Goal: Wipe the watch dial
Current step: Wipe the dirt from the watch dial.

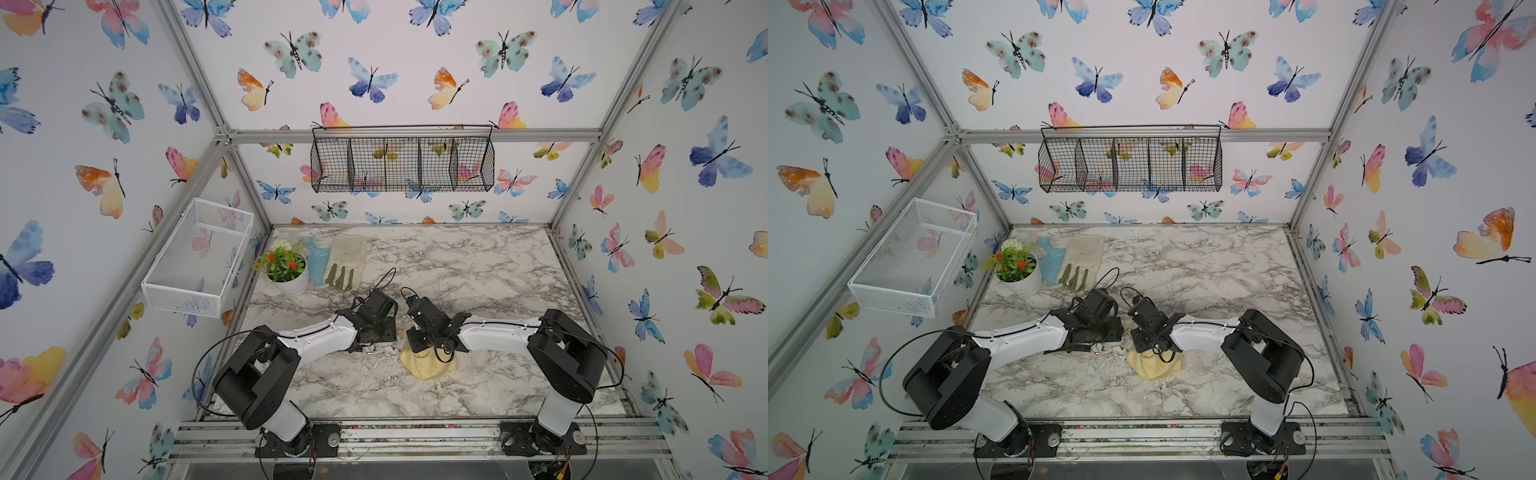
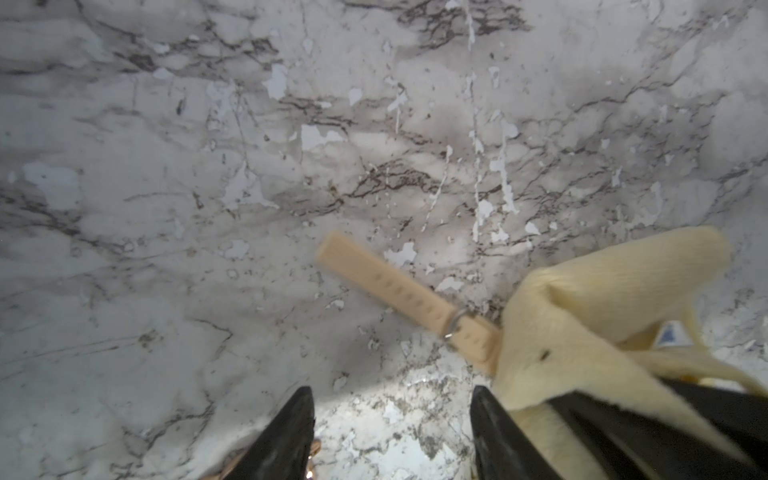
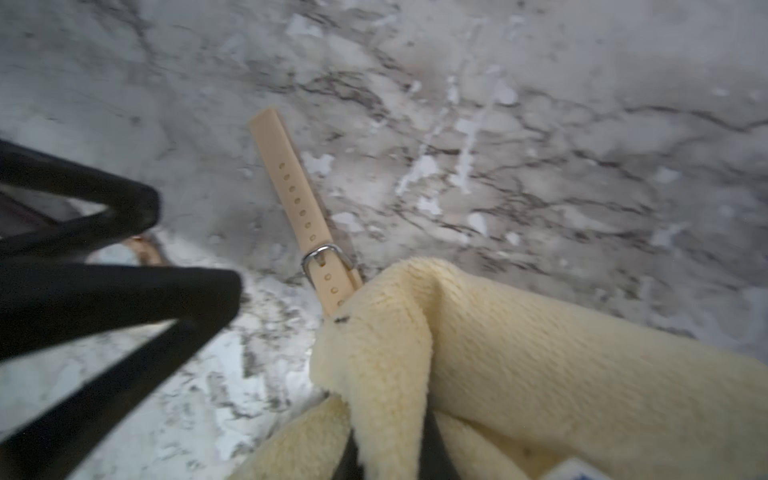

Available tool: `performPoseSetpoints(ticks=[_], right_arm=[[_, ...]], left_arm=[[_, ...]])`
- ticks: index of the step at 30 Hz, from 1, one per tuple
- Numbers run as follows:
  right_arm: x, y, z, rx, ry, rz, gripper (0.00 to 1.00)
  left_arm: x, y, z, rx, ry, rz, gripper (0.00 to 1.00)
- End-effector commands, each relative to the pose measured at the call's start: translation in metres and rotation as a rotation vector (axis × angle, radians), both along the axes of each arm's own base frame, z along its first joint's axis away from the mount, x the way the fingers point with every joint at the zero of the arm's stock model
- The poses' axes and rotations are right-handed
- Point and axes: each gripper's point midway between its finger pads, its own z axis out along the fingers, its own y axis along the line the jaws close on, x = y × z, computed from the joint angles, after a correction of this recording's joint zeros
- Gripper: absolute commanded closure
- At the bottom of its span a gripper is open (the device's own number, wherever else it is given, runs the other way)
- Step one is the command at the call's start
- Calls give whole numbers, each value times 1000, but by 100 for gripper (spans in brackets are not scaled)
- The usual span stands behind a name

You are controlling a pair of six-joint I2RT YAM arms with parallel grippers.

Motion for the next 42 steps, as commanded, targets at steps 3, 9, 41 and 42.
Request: performPoseSetpoints(ticks=[3, 9, 41, 42], right_arm=[[-6, 16, 45, 118, -59, 54, 98], [-6, -20, 68, 51, -130, -11, 98], [-17, -15, 25, 22, -37, -22, 98], [-16, -11, 24, 30, -32, -19, 98]], left_arm=[[0, -10, 4, -18, 4, -13, 39], [-2, -12, -6, -3, 18, -17, 39], [-13, 0, -54, 148, 91, -14, 75], [-13, 1, -55, 151, 93, -12, 75]])
